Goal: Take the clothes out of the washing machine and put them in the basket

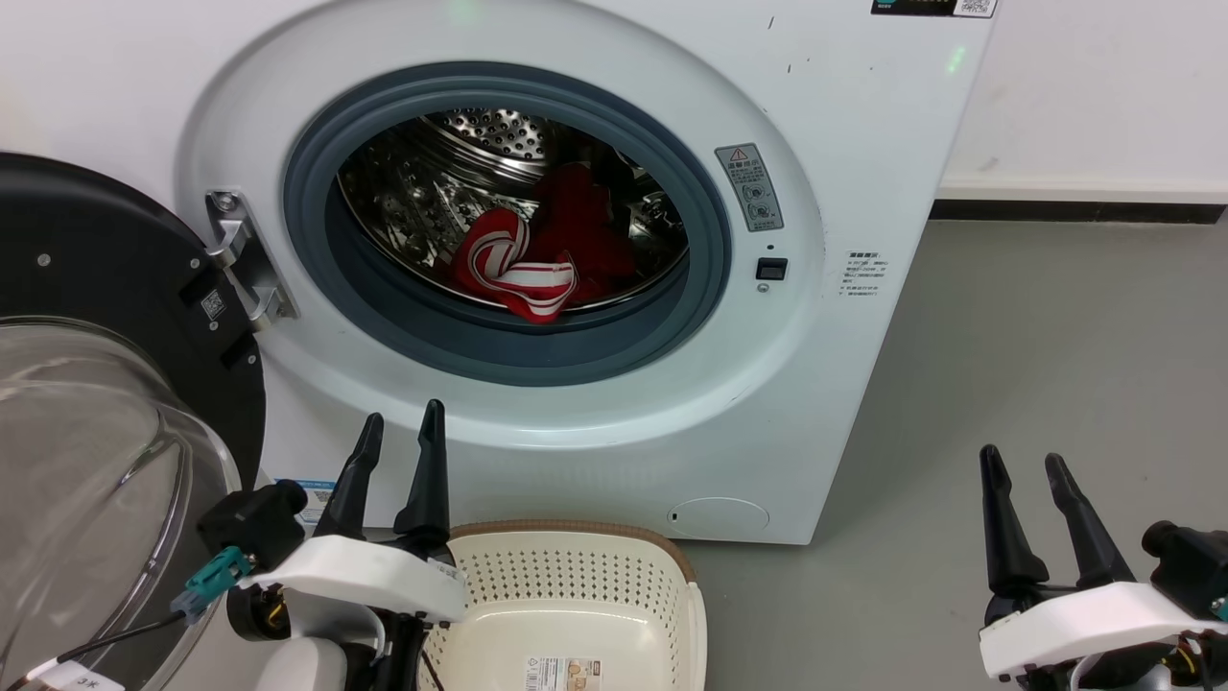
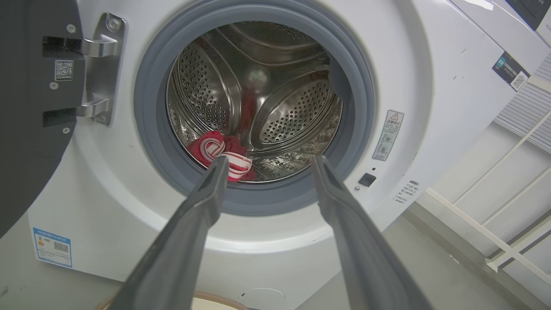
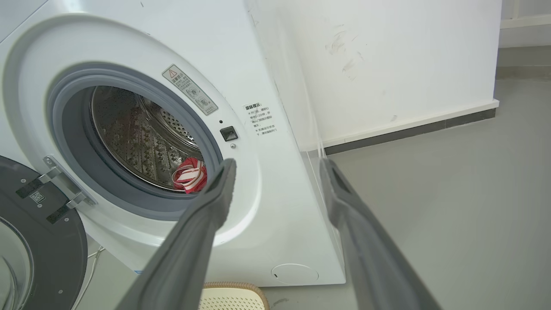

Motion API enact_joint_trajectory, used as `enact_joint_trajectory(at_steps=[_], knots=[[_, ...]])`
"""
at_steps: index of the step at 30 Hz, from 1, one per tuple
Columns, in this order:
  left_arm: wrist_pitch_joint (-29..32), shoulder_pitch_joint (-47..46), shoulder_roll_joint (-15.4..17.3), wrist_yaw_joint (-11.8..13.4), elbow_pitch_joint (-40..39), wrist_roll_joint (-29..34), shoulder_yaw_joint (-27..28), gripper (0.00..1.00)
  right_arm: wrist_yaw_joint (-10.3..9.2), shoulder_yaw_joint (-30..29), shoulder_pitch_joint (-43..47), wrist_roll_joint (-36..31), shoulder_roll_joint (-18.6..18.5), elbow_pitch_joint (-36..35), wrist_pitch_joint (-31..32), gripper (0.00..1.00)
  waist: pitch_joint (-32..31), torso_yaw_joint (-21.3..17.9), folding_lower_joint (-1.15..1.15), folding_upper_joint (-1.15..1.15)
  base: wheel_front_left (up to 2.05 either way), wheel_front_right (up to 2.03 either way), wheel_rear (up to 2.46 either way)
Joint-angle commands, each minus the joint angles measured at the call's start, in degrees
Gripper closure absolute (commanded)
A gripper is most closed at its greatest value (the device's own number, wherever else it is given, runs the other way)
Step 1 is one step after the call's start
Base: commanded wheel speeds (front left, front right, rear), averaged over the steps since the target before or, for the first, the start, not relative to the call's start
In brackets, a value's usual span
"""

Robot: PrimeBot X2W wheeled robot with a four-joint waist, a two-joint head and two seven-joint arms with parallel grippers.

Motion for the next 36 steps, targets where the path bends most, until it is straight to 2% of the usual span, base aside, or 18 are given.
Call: enact_joint_trajectory(at_steps=[1, 24, 36], knots=[[-0.5, -1.3, 0.1, 0.2, -0.2, 1.5, -0.2, 0.0, 0.0, 0.1, 0.2, -1.4, 0.0, -0.7, -0.3, 0.0, 0.0, 0.0, 0.0, 0.0, 0.0, 0.0, 0.0], [-3.7, -1.9, 0.1, 1.0, 3.0, 16.6, -1.2, 0.0, 0.0, -0.2, 1.6, -15.7, 0.0, -1.1, -1.0, 0.0, -0.2, 0.3, 0.0, 0.0, 0.0, 0.0, 0.0], [-5.1, -2.3, 0.1, 1.3, 4.6, 22.3, -1.2, 0.0, -0.01, -0.3, 1.9, -20.7, 0.0, -0.4, -1.7, 0.0, -0.3, 0.6, 0.0, 0.0, 0.0, 0.0, 0.0]])
